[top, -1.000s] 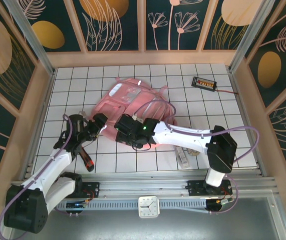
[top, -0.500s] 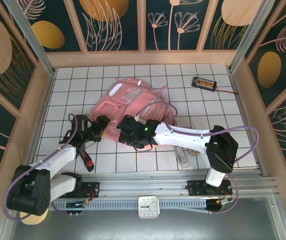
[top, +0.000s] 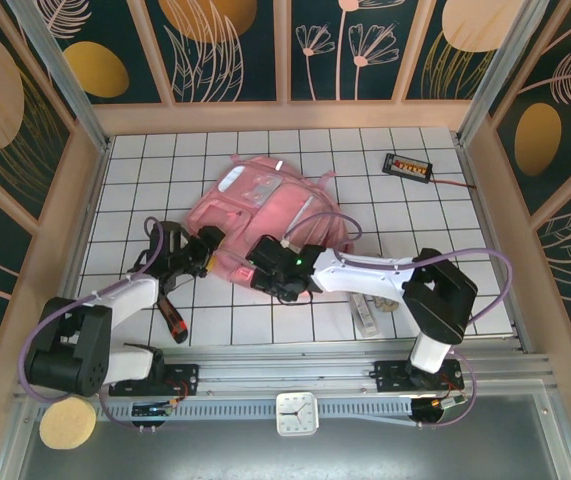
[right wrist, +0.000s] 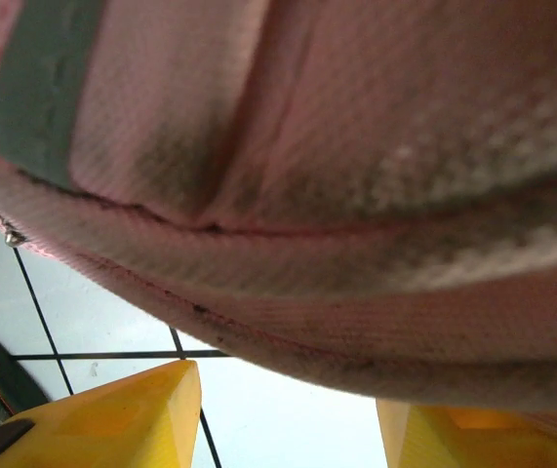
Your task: Pack books, pencil case, and school supplies into a backpack
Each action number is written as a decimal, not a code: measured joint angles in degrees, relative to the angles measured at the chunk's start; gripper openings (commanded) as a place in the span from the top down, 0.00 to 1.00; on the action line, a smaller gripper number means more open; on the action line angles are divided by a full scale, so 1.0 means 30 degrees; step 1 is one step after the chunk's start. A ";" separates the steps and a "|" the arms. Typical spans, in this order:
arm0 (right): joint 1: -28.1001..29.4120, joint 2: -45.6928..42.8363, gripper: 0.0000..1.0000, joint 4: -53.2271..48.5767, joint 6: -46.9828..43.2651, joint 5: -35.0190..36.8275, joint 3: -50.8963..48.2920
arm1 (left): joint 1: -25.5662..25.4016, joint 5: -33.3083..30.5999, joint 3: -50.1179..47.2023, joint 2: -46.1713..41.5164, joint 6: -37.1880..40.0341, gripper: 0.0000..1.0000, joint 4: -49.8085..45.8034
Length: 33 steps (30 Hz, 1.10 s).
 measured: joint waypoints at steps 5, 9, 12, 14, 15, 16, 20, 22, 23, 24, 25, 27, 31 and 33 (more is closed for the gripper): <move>-0.0335 0.0007 0.49 0.0437 -0.0080 -0.0233 -0.0087 | 0.0007 -0.0022 0.0423 0.0969 0.0000 0.29 0.0503; -0.0423 0.0007 0.49 0.0743 -0.0102 -0.0379 -0.0328 | 0.0000 -0.0007 0.0692 0.1654 -0.0007 0.29 0.0874; -0.0612 0.0007 0.50 0.1071 -0.0138 -0.0597 -0.0772 | 0.0000 0.0102 0.1231 0.1807 0.0007 0.28 0.0845; -0.0801 0.0007 0.50 0.1180 -0.0131 -0.0721 -0.1166 | 0.0000 0.0255 0.1814 0.1931 0.0022 0.30 0.0903; -0.0903 0.0007 0.51 0.1195 -0.0131 -0.0743 -0.1348 | 0.0000 0.0284 0.2171 0.2062 0.0036 0.31 0.0954; -0.0991 0.0007 0.51 0.1188 -0.0138 -0.0743 -0.1501 | 0.0000 0.0291 0.2375 0.2200 0.0058 0.36 0.0976; -0.1260 0.0007 0.51 0.1144 -0.0219 -0.0787 -0.1610 | 0.0022 0.0255 0.2856 0.3534 0.0291 0.47 0.1246; -0.1290 0.0007 0.51 0.1100 -0.0299 -0.0809 -0.1610 | 0.0022 0.0277 0.2936 0.4248 0.0328 0.45 0.1348; -0.1290 0.0007 0.51 0.1086 -0.0321 -0.0823 -0.1610 | 0.0022 0.0284 0.2987 0.4648 0.0364 0.46 0.1413; -0.1290 0.0007 0.51 0.1078 -0.0372 -0.0860 -0.1610 | 0.0022 0.0299 0.3038 0.4940 0.0372 0.51 0.1486; -0.1290 0.0007 0.51 0.1064 -0.0437 -0.0874 -0.1610 | 0.0022 0.0350 0.3082 0.5144 0.0350 0.56 0.1596; -0.1290 0.0007 0.51 0.1056 -0.0503 -0.0874 -0.1610 | 0.0022 0.0510 0.3169 0.5595 0.0335 0.77 0.2025; -0.1290 0.0000 0.50 0.1064 -0.0525 -0.0867 -0.1617 | 0.0102 0.0801 0.3308 0.6229 0.0138 1.00 0.2747; -0.1290 0.0000 0.41 0.0969 -0.0619 -0.0801 -0.1581 | 0.0102 0.0845 0.3388 0.6200 0.0066 1.00 0.2841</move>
